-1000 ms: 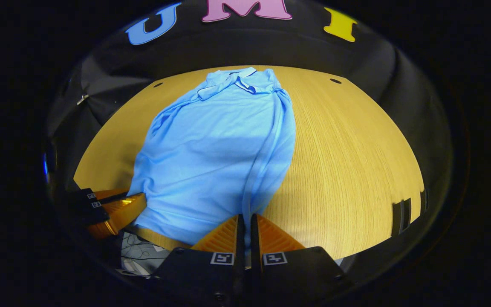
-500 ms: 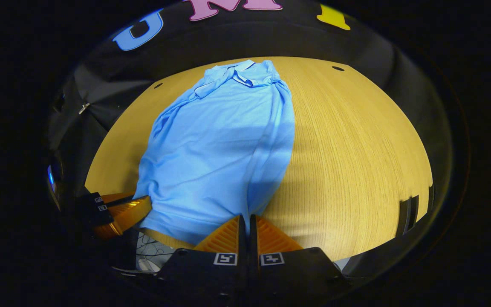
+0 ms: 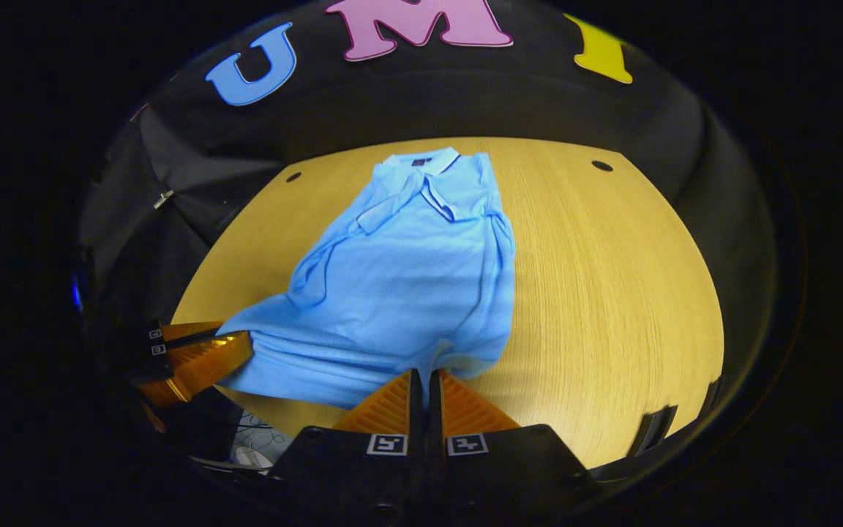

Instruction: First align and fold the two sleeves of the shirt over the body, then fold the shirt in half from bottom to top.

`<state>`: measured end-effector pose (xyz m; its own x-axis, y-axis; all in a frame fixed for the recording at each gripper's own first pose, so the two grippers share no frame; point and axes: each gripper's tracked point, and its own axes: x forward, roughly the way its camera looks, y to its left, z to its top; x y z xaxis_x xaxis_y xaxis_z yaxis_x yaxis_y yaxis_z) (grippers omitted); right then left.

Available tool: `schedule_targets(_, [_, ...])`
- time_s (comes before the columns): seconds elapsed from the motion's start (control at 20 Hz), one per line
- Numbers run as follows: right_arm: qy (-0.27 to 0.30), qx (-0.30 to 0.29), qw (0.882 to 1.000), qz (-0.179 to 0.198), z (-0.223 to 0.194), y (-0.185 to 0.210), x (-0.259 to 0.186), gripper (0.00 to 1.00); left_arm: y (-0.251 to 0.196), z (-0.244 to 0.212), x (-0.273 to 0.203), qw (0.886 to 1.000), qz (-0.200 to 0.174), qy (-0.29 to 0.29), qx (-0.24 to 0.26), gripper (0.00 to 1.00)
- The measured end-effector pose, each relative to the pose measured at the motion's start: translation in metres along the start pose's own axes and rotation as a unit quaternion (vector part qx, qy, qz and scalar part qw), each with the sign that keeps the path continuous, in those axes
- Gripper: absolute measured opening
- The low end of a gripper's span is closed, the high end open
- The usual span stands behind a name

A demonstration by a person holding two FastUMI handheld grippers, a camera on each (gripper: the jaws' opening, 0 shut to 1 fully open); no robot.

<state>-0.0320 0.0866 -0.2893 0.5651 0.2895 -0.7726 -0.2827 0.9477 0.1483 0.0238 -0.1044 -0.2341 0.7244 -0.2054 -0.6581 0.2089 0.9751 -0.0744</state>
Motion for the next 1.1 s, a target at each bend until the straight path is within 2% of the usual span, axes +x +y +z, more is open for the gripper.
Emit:
schedule_targets(0.15, [-0.022, -0.008, 1.000, 0.008, 0.047, -0.001, 0.001, 0.05, 0.009, 0.046, 0.000, 1.000, 0.001, -0.020, -0.002, 0.06])
schedule_targets(0.2, [-0.029, -0.006, 0.999, 0.012, 0.063, 0.000, 0.003, 0.05, 0.013, 0.060, 0.001, 1.000, 0.000, -0.024, -0.007, 0.01])
schedule_targets(0.25, [-0.035, -0.004, 0.999, 0.017, 0.078, 0.000, 0.004, 0.05, 0.016, 0.075, 0.003, 0.999, 0.000, -0.030, -0.012, 0.06])
schedule_targets(0.45, [-0.064, -0.018, 0.998, 0.024, 0.143, -0.003, 0.021, 0.05, 0.033, 0.130, 0.031, 0.998, -0.005, -0.048, -0.031, 0.06])
schedule_targets(0.7, [-0.098, -0.010, 0.995, 0.033, 0.222, -0.010, 0.060, 0.05, 0.063, 0.197, 0.080, 0.996, 0.007, -0.068, -0.050, 0.06])
schedule_targets(0.9, [-0.122, -0.027, 0.991, 0.037, 0.277, -0.013, 0.099, 0.05, 0.087, 0.243, 0.129, 0.996, 0.031, -0.079, -0.021, 0.06])
schedule_targets(1.1, [-0.138, -0.021, 0.990, 0.036, 0.324, -0.022, 0.141, 0.05, 0.102, 0.286, 0.184, 0.994, 0.040, -0.096, -0.016, 0.06])
